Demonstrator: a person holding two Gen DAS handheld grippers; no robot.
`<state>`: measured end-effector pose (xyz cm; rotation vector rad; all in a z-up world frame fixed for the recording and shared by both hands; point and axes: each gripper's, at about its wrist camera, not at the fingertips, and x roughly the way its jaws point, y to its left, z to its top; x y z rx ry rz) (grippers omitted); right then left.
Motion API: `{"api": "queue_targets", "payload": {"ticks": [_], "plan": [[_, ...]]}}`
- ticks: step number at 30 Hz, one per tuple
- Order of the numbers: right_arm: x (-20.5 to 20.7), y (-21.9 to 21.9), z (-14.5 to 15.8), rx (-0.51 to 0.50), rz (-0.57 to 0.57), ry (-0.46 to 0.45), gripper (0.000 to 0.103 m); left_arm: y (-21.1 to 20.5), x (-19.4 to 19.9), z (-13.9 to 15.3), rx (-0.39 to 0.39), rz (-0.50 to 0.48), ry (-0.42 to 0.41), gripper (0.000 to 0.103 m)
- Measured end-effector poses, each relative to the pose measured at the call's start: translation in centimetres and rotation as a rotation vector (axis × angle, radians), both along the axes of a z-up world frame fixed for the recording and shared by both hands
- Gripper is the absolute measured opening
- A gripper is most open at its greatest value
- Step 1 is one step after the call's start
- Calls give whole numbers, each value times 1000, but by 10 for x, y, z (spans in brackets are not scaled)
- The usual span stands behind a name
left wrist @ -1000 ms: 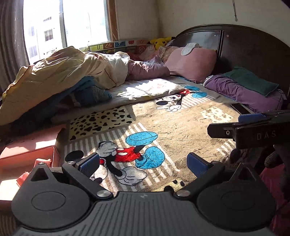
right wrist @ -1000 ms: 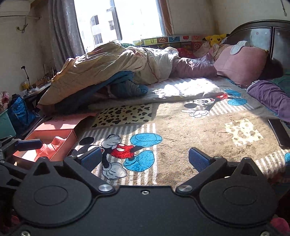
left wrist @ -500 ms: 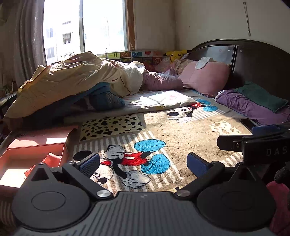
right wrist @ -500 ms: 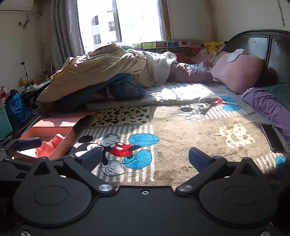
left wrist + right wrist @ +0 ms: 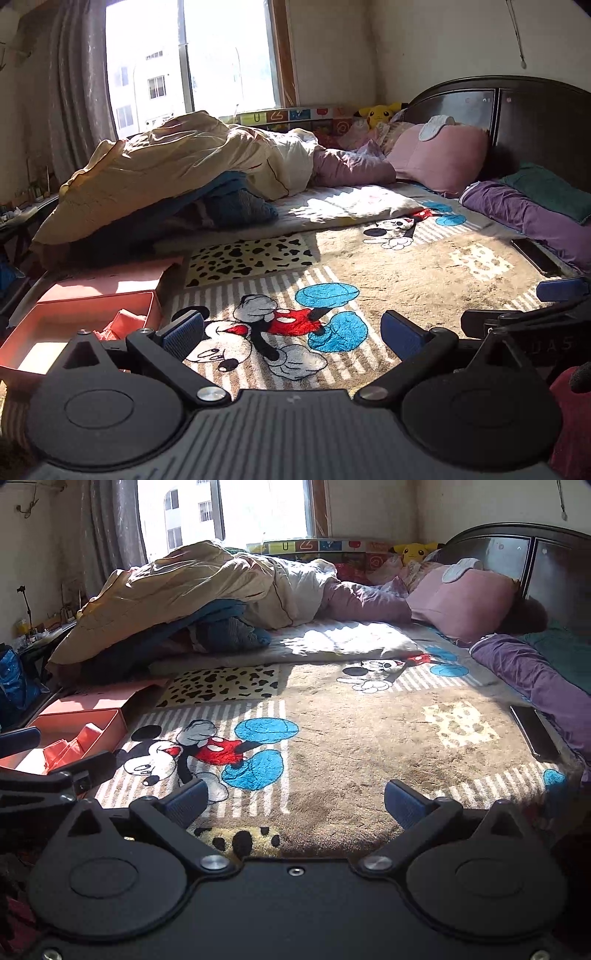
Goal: Fold shopping bag
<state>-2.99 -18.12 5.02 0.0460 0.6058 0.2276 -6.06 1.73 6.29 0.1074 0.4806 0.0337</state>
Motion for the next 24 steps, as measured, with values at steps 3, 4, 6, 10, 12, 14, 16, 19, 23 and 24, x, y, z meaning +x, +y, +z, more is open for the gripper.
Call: {"api": "queue_targets", "payload": {"ticks": [3,4,6,10,12,14,16,19,23,24], "plan": [[-3,1,0,-3,-11,3,103,3,1,-1,-12,9,4,103],[-3,1,0,-4,-15,4,103,3,1,-1,-11,11,5,103],[-4,1,-1,-6,-15,7,103,5,2,-2,-16,18,7,103],[-3,0,-5,-18,-14,14,103,3,2,-1,-11,15,-1,103],[-2,0,-7,-24,-20,21,103,2,3,-1,-12,5,0,103],[-1,-1,-9,-30,-27,28,103,-1,4,-2,-6,-3,0,103],[1,-2,-10,-30,-30,33,103,-5,6,-3,-3,-13,2,103],[5,-4,-13,-24,-33,40,103,-7,9,-4,3,-19,2,103],[10,-6,-17,-16,-36,50,103,-10,13,-7,1,-16,13,103],[11,-7,-18,-14,-37,53,103,-11,15,-8,3,-11,15,103]]}}
